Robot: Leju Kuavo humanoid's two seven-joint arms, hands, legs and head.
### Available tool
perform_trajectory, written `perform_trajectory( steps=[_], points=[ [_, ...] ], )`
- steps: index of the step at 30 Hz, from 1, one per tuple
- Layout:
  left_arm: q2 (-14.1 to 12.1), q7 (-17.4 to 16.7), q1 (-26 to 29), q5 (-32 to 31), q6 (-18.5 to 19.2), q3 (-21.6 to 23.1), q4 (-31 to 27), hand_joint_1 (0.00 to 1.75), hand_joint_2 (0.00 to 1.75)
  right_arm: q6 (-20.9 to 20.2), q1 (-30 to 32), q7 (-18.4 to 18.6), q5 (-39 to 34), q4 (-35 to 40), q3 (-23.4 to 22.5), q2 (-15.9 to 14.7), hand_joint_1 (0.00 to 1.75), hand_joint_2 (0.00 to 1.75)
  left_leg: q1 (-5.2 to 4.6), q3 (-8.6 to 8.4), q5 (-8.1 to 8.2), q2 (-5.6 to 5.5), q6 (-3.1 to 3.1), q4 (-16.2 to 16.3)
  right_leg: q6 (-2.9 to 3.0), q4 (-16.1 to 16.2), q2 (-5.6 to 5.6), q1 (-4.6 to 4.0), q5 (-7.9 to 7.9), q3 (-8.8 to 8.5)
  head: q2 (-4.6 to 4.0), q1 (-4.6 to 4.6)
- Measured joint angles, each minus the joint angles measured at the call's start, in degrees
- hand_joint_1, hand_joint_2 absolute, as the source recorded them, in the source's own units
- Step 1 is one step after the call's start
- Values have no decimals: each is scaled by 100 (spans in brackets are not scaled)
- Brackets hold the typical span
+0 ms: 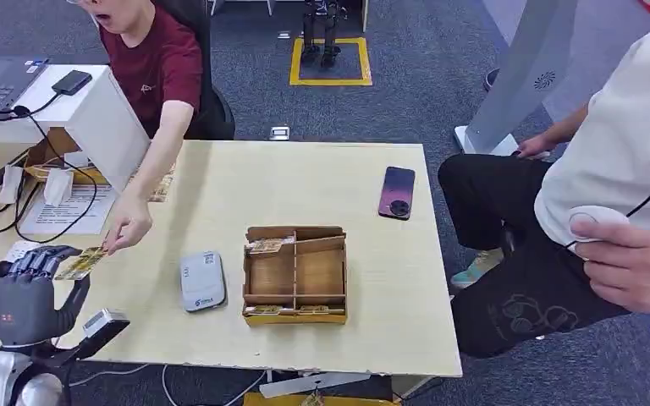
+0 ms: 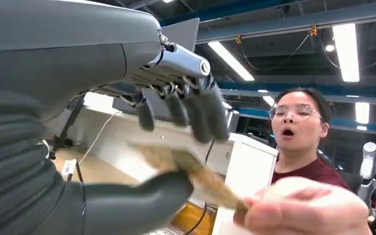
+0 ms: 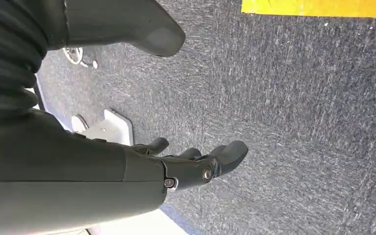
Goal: Pass the card to the sensor for recognition and then transmit it.
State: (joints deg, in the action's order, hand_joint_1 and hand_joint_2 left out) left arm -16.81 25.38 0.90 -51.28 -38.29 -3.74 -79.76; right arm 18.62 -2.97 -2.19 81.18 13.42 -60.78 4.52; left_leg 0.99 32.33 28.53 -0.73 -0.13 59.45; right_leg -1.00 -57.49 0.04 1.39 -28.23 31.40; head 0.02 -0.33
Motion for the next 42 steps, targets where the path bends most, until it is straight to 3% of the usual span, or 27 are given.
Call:
perform_trajectory(
  steps=[11,17,19,22,25,29,35,38,42],
  points=[
    [0,107,4,155,15,0,0,175,175,7,0,-44,2,0,0,-2,0,175,0,1,0,0,0,0,0,0,-1,0,0,0,0,0],
    [11,510,67,704,190,0,-9,175,175,22,-1,-81,42,-2,0,-2,0,175,0,0,0,0,0,0,0,0,0,0,0,0,0,-2],
    [42,562,90,1118,510,0,-61,175,175,33,0,-79,39,-2,0,-2,0,175,0,0,0,-1,0,0,0,0,-1,0,0,1,0,0],
    [103,308,94,1979,1847,37,-166,175,175,52,0,-79,-18,-2,-11,-2,0,175,-1,1,0,-1,0,1,0,0,-1,0,0,1,0,2],
    [175,124,132,2626,2897,112,-300,175,175,103,3,-79,-53,-2,-37,-2,0,175,-1,1,0,0,0,1,-2,0,0,0,2,1,0,-2],
    [299,-157,320,2905,3725,352,-617,175,175,136,9,-31,-81,-2,-87,-2,0,175,-4,1,0,1,1,1,-2,0,1,4,2,3,0,-2],
    [431,-485,446,2869,3934,677,-815,175,175,144,8,9,-96,-2,-159,0,0,175,-6,3,1,-1,1,1,-3,0,-2,5,1,6,0,-2],
    [514,-765,456,2255,3637,973,-815,175,175,149,8,11,-98,-4,-181,0,0,175,-6,3,0,-1,1,1,-5,0,-2,6,3,5,0,2],
    [676,-1135,380,1895,3164,1307,-763,175,175,153,9,26,-70,-9,-186,2,0,175,-9,3,-2,-1,4,2,-6,0,-1,7,4,5,0,-2]
  ],
)
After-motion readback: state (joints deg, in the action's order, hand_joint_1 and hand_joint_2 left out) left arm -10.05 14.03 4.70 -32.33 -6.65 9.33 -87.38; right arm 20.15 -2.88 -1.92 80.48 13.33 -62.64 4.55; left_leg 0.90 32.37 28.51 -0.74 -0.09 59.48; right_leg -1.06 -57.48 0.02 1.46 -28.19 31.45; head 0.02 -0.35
